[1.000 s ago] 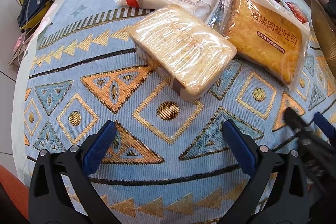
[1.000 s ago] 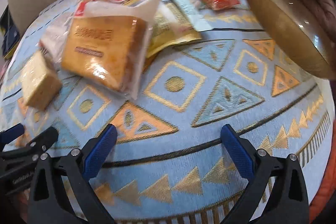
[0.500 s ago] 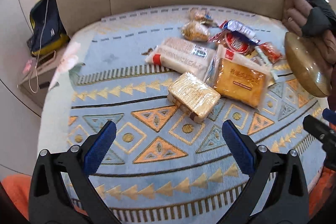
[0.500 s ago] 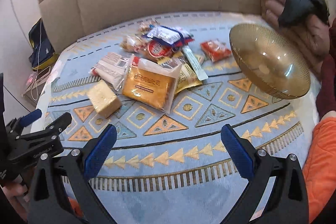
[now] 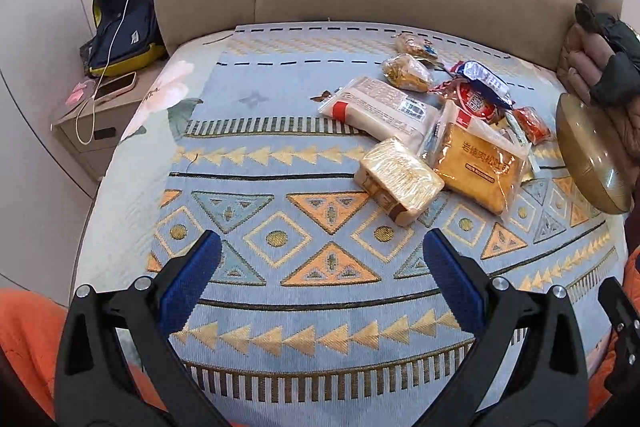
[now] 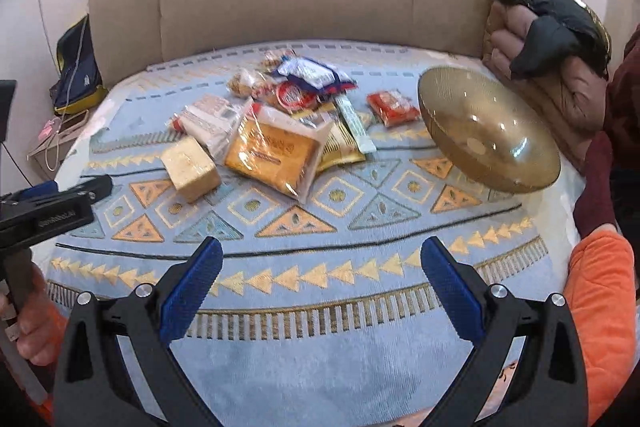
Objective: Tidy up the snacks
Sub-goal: 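Move both tools toward the snack pile on the table, then grasp the orange bread bag with the right tool while the left tool grasps the wrapped loaf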
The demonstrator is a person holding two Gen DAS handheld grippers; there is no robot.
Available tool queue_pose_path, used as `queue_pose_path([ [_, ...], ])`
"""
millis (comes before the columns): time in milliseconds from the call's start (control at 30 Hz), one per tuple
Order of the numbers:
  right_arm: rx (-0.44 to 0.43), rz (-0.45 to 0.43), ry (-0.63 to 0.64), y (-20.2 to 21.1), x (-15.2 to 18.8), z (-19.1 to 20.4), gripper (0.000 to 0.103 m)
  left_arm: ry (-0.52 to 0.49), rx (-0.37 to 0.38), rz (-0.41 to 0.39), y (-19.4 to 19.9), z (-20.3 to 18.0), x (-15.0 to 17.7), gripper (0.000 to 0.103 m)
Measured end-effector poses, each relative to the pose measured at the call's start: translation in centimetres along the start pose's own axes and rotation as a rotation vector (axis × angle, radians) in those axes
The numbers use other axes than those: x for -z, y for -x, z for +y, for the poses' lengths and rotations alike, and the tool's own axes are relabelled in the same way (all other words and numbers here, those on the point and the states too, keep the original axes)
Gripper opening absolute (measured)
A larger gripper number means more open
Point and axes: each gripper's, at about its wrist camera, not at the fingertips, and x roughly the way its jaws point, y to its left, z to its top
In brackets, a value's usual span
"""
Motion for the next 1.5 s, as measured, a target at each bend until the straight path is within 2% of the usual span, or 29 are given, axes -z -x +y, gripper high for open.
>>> queue_pose_path([
  [400, -0.004, 0.055, -0.035, -2.5, 0.2, -0.8, 0.098, -0.027, 0.014, 0.041, -1.7, -0.8, 0.1, 0.100],
  [700, -0.027, 0.071, -0.008, -3.1, -0.7, -0.2, 0.098, 0.046, 0.051, 0.128, -2.5, -0.6, -0.5, 0.100],
  [867, -0.066, 0.071, 0.045, -4.0, -3.7, 0.0, 0.098, 0.155, 0.095, 0.203, -3.5, -0.6, -2.6, 0.100],
  [967, -0.079, 0.042, 0.124, -4.9, -6.4, 0.5, 0.098, 0.210, 0.123, 0.239, -5.0, -1.4, -4.0, 0.100],
  [1100, -0.115, 0.036, 0.200, -8.2, -9.6, 1.2, 0.098, 0.240, 0.139, 0.258, -7.9, -3.1, -5.8, 0.100],
  [1133, -0.126, 0.045, 0.212, -9.1, -10.0, 1.2, 0.097, 0.240, 0.131, 0.256, -8.4, -3.3, -6.0, 0.100],
  [1200, -0.142, 0.062, 0.232, -11.1, -10.7, 1.5, 0.085, 0.235, 0.117, 0.263, -9.8, -3.8, -6.4, 0.100],
  [1333, -0.172, 0.095, 0.226, -14.7, -12.2, 1.6, 0.074, 0.228, 0.118, 0.283, -11.7, -4.1, -6.3, 0.100],
  [1400, -0.182, 0.131, 0.215, -16.5, -12.5, 1.5, 0.062, 0.202, 0.108, 0.275, -12.2, -4.6, -6.1, 0.100],
  [1500, -0.169, 0.164, 0.191, -17.7, -12.3, 1.5, 0.058, 0.122, 0.089, 0.275, -13.0, -6.1, -5.7, 0.098],
])
